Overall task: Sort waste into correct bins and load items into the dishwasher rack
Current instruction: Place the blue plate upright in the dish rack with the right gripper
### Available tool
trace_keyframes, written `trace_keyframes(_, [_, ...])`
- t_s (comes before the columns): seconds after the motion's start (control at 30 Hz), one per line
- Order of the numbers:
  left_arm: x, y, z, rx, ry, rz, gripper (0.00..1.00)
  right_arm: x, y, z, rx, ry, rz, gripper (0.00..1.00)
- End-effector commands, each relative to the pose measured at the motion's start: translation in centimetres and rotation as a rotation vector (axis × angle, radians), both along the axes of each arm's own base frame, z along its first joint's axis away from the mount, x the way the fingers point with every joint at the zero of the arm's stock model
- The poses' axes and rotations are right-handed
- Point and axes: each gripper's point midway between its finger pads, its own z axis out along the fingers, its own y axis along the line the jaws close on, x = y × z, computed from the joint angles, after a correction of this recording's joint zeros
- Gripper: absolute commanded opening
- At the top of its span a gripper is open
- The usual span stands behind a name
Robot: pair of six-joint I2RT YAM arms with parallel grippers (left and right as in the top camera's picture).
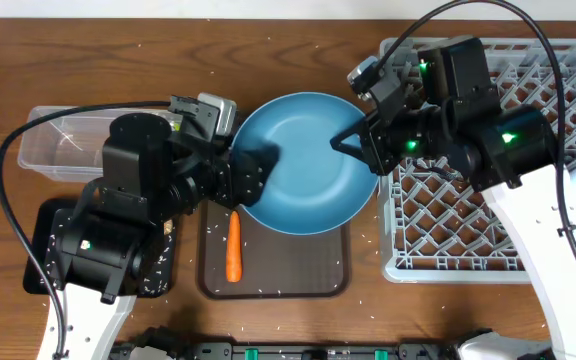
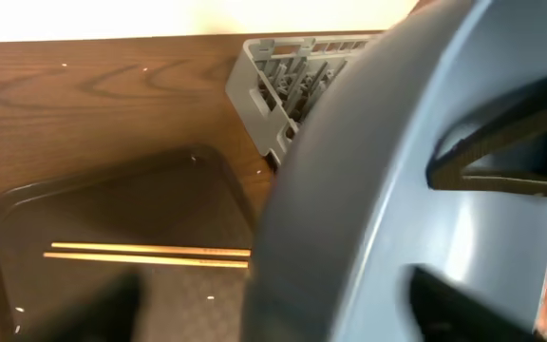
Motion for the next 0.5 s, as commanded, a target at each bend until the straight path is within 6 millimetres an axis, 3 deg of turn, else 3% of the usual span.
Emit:
trace_keyframes(0.0, [0.2,0.3,0.9,0.005,-0.030,0.020,0.98,1.2,-4.3,1.0,-0.080,-0.042,-0.219,0.01])
trace_keyframes(0.1, [0.2,0.3,1.0,0.004,-0.031,0.020,0.98,2.9,-11.1,1.1,-0.222,-0.080,-0.521,0.01])
trace_keyframes(0.23, [0.1,0.4,1.0,0.004,-0.032,0.020,0.98,2.9,-22.6,2.2,-0.479,-0.150,-0.991,0.01])
trace_keyframes(0.33, [0.1,0.4,1.0,0.005,-0.030,0.020,0.98,1.8,-28.7,3.8,-0.661,-0.216,-1.222,0.01])
trace_keyframes(0.47, [-0.1,0.4,0.6,0.010,-0.013,0.020,0.98,0.2,-33.5,5.7,-0.843,-0.280,-1.443,0.01])
